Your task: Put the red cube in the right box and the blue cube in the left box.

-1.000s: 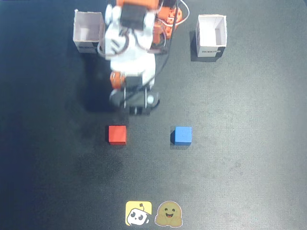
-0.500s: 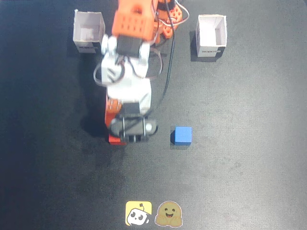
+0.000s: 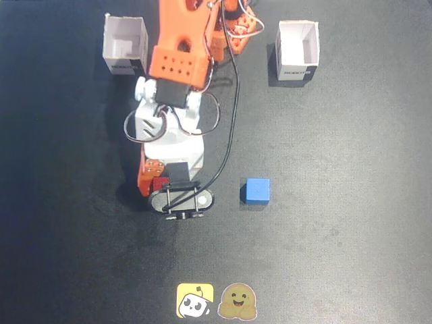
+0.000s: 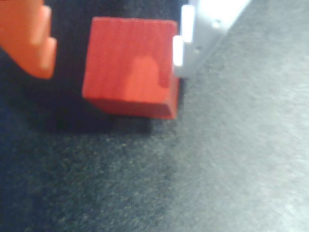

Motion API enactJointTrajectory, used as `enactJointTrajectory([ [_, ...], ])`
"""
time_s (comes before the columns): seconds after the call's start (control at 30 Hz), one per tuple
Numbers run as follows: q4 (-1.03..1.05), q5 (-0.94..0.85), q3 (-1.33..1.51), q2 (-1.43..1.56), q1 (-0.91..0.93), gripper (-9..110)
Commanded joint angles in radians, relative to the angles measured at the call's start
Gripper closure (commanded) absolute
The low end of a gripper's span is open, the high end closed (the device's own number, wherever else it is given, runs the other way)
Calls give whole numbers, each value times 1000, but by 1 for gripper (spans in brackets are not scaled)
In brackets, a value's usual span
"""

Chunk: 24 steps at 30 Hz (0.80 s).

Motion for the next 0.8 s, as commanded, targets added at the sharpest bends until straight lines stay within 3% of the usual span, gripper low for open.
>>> enactJointTrajectory([
  [0.0, -23, -17, -21, -2, 2, 81],
  [0.77, -155, -8, 83, -106, -26, 80],
])
